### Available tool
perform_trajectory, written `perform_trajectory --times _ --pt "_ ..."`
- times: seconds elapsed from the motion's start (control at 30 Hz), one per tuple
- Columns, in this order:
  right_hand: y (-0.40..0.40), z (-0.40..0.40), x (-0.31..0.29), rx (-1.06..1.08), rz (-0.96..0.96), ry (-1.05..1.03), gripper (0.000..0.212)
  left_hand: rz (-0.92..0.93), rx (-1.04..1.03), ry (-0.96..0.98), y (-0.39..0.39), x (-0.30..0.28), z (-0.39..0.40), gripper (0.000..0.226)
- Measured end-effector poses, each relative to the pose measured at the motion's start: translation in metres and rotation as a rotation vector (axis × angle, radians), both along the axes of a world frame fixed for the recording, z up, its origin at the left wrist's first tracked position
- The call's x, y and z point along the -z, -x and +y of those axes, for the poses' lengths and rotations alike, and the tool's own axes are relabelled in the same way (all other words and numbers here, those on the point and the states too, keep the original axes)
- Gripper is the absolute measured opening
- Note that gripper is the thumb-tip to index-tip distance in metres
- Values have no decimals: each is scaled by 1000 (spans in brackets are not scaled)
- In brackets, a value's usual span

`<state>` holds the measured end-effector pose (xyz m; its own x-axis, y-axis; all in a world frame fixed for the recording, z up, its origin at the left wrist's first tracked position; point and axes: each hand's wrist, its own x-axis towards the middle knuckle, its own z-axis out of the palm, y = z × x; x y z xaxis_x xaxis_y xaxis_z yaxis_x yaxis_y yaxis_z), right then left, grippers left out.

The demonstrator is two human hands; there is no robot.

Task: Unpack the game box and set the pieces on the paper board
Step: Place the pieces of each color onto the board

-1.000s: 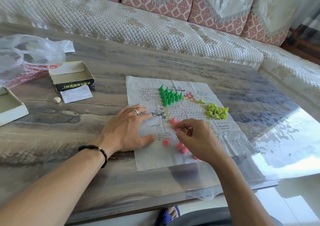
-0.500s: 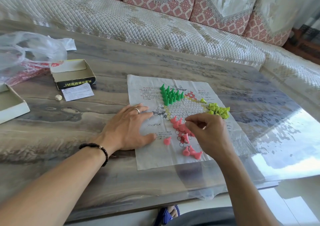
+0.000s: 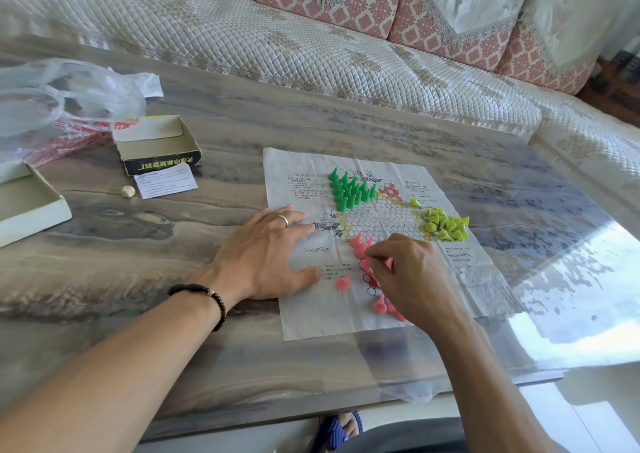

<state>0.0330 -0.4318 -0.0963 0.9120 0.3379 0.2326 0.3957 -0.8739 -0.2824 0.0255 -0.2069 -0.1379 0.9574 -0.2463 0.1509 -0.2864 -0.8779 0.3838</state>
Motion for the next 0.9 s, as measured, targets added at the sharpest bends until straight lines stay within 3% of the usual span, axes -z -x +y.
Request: perform_trajectory --times 0.33,0.53,0.9 --pt "-2 -6 -4 18 -32 -86 12 -1 5 -7 -1 1 0 93" --pt "4 -18 -8 51 55 -31 6 -4 2 -18 -1 1 0 95" --pt "9 -9 -6 13 161 62 14 -4 0 -26 -2 2 1 98"
